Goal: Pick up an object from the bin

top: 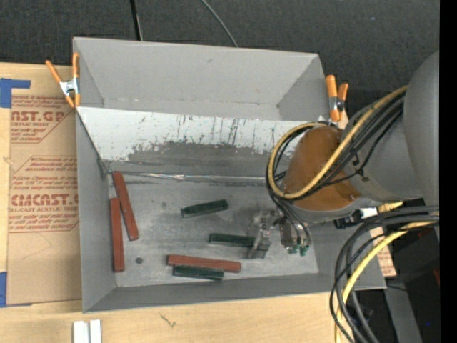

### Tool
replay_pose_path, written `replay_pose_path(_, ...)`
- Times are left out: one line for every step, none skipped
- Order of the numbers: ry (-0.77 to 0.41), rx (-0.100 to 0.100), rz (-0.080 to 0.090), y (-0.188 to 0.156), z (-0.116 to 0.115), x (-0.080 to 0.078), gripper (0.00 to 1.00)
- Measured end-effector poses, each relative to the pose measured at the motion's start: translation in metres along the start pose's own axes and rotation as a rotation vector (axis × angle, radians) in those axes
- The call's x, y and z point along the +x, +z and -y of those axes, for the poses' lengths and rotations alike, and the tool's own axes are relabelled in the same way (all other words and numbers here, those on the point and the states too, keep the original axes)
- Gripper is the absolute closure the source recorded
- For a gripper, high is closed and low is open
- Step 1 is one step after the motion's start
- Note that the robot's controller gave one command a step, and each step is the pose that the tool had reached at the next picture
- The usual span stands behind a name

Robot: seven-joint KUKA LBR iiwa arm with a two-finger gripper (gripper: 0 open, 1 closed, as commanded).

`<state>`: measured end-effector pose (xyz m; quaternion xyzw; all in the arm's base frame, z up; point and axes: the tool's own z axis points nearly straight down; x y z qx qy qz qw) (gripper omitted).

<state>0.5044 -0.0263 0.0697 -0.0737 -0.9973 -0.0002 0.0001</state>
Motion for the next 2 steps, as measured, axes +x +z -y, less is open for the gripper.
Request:
replay_pose_path(0.036, 0.000, 0.002, -0.1360, -0.0137, -0.0020, 1.00)
replay_pose_path(0.036, 0.000, 0.001, -0.1359, -0.0137, -0.0019, 1.00)
